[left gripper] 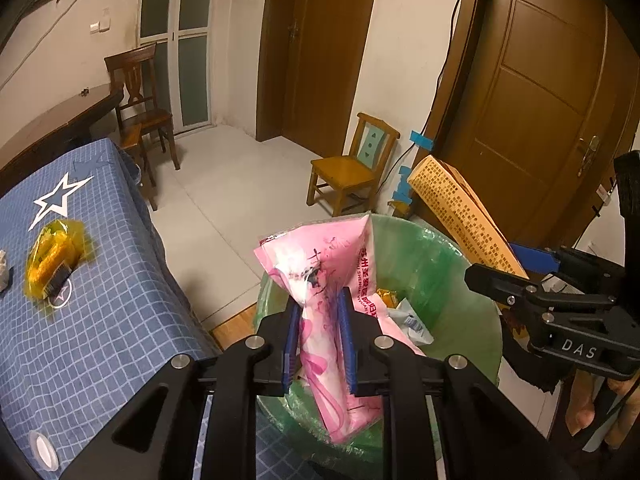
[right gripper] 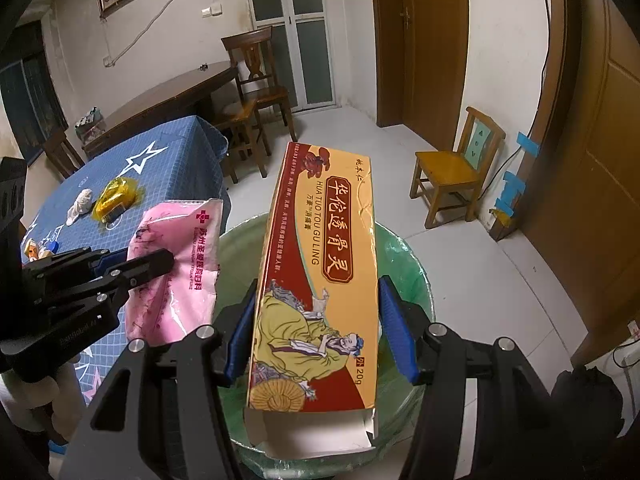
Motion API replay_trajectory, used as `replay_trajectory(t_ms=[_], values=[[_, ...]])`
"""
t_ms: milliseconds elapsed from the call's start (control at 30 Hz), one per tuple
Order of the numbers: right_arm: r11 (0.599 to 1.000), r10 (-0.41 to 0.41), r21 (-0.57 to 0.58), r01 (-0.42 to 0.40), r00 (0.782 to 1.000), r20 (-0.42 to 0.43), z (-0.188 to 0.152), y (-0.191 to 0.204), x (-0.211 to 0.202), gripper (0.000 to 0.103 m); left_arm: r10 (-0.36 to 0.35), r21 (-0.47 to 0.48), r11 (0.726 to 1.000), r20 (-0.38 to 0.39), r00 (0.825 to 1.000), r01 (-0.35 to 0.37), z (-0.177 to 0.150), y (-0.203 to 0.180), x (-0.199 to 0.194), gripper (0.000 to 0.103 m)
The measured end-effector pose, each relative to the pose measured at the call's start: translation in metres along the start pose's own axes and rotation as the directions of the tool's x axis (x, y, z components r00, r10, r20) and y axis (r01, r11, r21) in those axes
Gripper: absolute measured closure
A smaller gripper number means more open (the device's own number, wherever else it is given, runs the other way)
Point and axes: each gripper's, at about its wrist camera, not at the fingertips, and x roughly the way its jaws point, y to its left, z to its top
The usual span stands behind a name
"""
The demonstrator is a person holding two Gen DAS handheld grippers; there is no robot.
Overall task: Collect trash
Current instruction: 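Open both tools over the green bin to drop tissue pack and box, then move both open tools back over the table toward the remaining trash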
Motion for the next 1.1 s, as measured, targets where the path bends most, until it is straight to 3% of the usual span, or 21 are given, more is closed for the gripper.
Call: replay_trajectory(t_ms=[300, 367, 433, 467, 867, 1100], values=[[1.000, 0.001, 0.003, -0.001, 1.000, 0.008, 0.002, -0.004, -0.004, 0.048, -0.013, -0.003, 1.000, 0.013, 1.000, 0.013, 0.009, -0.003, -0.004, 0.081], [1.000, -0.007, 0.005, 0.007, 1.000, 0.010, 0.002, -0.007, -0.005, 0.047, -0.004, -0.003, 1.000, 0.012, 1.000, 0.004, 0.010, -0.003, -0.001, 0.068], [1.000, 0.004, 0.030, -0.004, 1.000, 0.014, 0.002, -0.011, -0.006, 0.035, 0.009, -0.002, 1.000, 0.012, 1.000, -0.009, 0.010, 0.000, 0.000, 0.036], [0.999, 0.007, 0.045, -0.008, 1.000, 0.026, 0.002, -0.015, -0.008, 0.035, 0.020, -0.001, 1.000, 0.021, 1.000, -0.020, 0.010, 0.001, -0.001, 0.032], [0.996, 0.023, 0.081, -0.027, 0.998, 0.050, -0.003, -0.027, -0.019, 0.035, 0.020, -0.018, 1.000, 0.023, 1.000, -0.020, 0.002, 0.006, -0.007, 0.031], [0.998, 0.039, 0.049, -0.045, 0.994, 0.107, -0.008, -0.007, -0.042, 0.035, 0.039, -0.009, 0.999, 0.040, 0.998, -0.038, -0.016, 0.020, -0.039, 0.031]])
